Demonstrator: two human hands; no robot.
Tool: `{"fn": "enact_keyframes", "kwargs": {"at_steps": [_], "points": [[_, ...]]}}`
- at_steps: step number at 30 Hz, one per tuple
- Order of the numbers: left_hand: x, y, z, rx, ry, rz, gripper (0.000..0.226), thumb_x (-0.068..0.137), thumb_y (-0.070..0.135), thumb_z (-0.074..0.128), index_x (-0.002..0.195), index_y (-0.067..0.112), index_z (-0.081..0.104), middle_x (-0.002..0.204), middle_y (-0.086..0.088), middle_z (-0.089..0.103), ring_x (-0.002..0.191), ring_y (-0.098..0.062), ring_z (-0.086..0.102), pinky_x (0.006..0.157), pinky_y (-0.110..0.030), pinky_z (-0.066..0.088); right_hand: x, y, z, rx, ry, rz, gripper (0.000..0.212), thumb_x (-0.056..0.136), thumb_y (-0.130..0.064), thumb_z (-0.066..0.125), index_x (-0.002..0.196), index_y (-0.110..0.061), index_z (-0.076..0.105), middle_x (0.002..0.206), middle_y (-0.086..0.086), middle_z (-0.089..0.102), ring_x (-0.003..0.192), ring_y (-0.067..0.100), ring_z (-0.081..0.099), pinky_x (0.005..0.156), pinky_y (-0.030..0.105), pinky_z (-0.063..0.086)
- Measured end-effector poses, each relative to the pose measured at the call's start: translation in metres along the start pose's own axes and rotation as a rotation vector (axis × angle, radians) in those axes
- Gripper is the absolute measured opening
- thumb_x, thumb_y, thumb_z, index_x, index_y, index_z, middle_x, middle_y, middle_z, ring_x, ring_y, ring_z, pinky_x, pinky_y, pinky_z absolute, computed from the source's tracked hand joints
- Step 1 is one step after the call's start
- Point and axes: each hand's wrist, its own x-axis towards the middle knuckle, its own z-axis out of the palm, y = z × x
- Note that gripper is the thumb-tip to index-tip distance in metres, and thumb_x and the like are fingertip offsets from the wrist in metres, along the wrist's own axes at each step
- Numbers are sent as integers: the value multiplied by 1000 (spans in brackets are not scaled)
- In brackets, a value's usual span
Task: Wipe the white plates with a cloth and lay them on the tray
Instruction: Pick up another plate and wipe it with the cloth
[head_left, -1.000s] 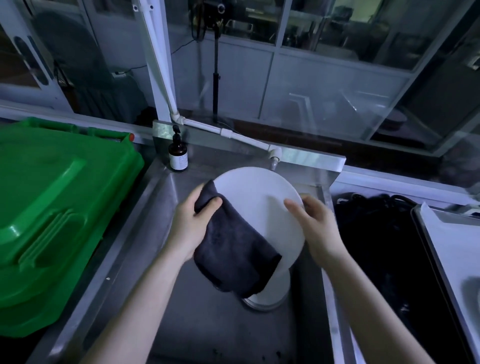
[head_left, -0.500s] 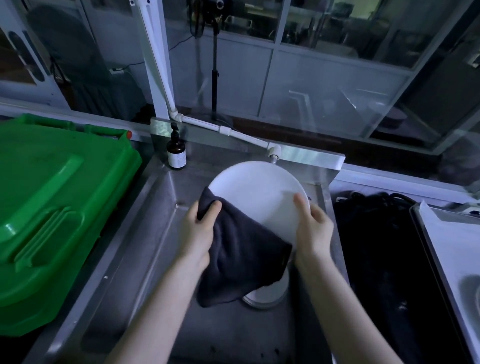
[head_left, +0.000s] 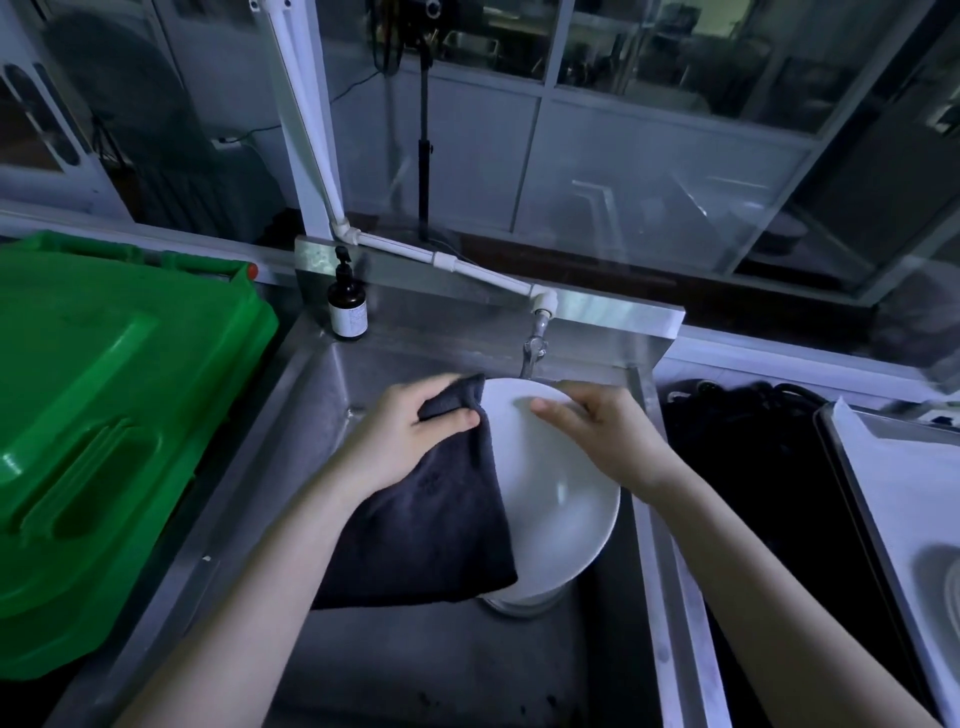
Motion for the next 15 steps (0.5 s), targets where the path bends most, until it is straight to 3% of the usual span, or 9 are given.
{"fn": "enact_keyframes", "kwargs": {"at_steps": [2,4,6,8,10,12,15], "points": [[-5,-8,0,-56,14,-48,33,91,19,69,105,49,68,109,24,71,110,8,61,89,-6,42,-1,1,0,2,39,-6,43,95,-31,66,73,4,57,61,-4,43,56,8,39,53,26,31],[-12,-19,5,-161,144,-121,24,92,22,68,102,44,70,105,15,74,106,0,66,91,-18,49,-6,6,7,101,195,39,40,95,-31,67,78,5,62,64,-1,45,61,10,41,57,28,32],[-18,-27,14,-351,354,-242,11,90,27,68,97,35,71,98,5,76,98,-10,71,86,-31,54,-13,9,24,435,436,208,38,93,-33,68,82,3,65,68,2,51,66,14,45,61,31,35],[-22,-30,21,-492,480,-335,6,89,30,67,94,29,71,94,-1,76,92,-17,73,74,-33,57,-20,9,40,703,598,353,29,92,-35,68,85,-8,73,70,-1,63,69,13,57,60,29,45],[-22,-33,20,-504,513,-360,5,91,27,66,91,25,70,91,-3,76,89,-19,74,67,-28,57,-25,9,44,674,531,375,24,94,-35,65,84,-15,74,74,-3,66,72,13,60,64,30,47],[-22,-34,12,-468,495,-352,5,91,26,66,90,25,71,93,-3,75,91,-18,73,70,-29,56,-24,9,33,542,402,296,22,95,-29,66,81,-13,70,73,-2,64,71,12,57,66,33,43],[-20,-30,2,-279,375,-239,9,91,25,68,92,33,71,93,7,75,90,-5,70,76,-21,52,-13,4,4,330,210,156,11,91,-26,71,86,-17,73,75,-2,71,70,8,61,67,29,47]]}}
